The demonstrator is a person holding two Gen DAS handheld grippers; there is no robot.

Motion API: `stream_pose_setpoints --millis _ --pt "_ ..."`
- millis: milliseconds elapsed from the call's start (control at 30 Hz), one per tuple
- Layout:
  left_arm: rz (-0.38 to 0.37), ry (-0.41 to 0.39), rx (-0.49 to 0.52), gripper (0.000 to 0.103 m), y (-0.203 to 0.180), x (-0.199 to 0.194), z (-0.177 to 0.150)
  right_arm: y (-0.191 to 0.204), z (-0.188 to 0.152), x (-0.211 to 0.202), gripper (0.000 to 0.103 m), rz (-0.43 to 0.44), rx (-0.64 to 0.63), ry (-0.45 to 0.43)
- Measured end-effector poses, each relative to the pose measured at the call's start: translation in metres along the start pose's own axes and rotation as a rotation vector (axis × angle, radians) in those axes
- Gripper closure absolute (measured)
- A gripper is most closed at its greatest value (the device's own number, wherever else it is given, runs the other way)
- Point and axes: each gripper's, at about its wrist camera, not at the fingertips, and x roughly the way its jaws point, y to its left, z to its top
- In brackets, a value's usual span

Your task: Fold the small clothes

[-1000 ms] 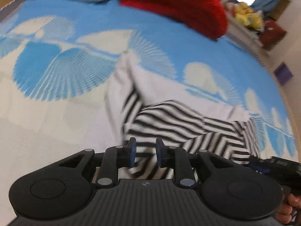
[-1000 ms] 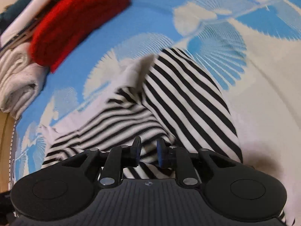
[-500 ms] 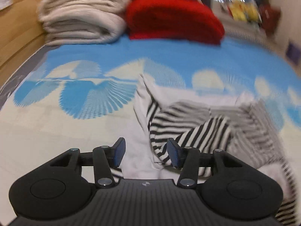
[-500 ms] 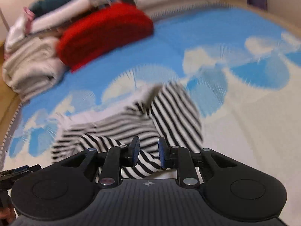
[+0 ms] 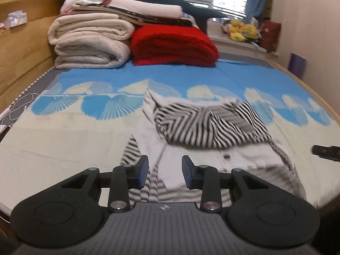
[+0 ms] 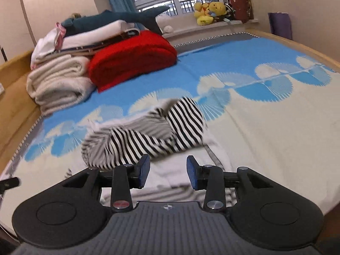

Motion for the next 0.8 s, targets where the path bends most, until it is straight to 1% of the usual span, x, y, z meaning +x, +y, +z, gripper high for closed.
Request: stream_pose_setpoints --millis 100,167,233,267,333,400,433,500,567,600,633,667,733,800 --pt "-0.048 0.003 0.011 0.068 0.004 -0.002 -0.024 -0.009 -0.026 0.003 0.063 -0.045 -0.034 0.047" --pt "-0.064 0.015 0.002 0.068 0.011 0.009 -0.037 -0.013 -0.033 0.008 0.064 -0.067 -0.028 0.091" --pt "-0.060 0.035 -0.013 0.068 0.021 0.025 -0.051 -0.018 -0.035 0.010 0.064 -0.065 -0.008 0.098" --pt "-0.051 0.062 -0.022 0.068 0.026 0.034 -0.055 -0.020 -0.035 0.012 0.064 -0.073 -0.008 0.100" --pt "-0.046 0.120 -0.073 0.068 0.038 0.049 -0.060 -0.023 -0.037 0.018 0.064 -0.091 -0.004 0.111" --pt "-0.055 0.142 -0.138 0.068 0.053 0.057 -0.060 -0.026 -0.038 0.025 0.064 -0.097 0.006 0.123" --pt "-0.062 0.153 -0.181 0.068 0.062 0.059 -0.059 -0.027 -0.040 0.027 0.064 -0.103 0.006 0.128" --pt "-0.097 0.198 -0.301 0.066 0.082 0.067 -0.060 -0.029 -0.043 0.033 0.064 -0.111 -0.006 0.145" --pt "-0.110 0.249 -0.414 0.058 0.099 0.076 -0.062 -0.032 -0.047 0.040 0.064 -0.120 -0.001 0.170" --pt "-0.106 0.266 -0.452 0.055 0.105 0.080 -0.063 -0.035 -0.048 0.042 0.064 -0.122 0.016 0.184" --pt "-0.099 0.277 -0.479 0.050 0.109 0.082 -0.062 -0.040 -0.050 0.044 0.064 -0.122 0.034 0.196" --pt "-0.091 0.290 -0.503 0.043 0.112 0.086 -0.063 -0.045 -0.051 0.046 0.063 -0.125 0.062 0.210" --pt "-0.077 0.311 -0.527 0.038 0.114 0.091 -0.065 -0.054 -0.055 0.048 0.063 -0.132 0.104 0.232" --pt "-0.060 0.325 -0.538 0.036 0.112 0.096 -0.066 -0.063 -0.058 0.051 0.062 -0.147 0.140 0.261"
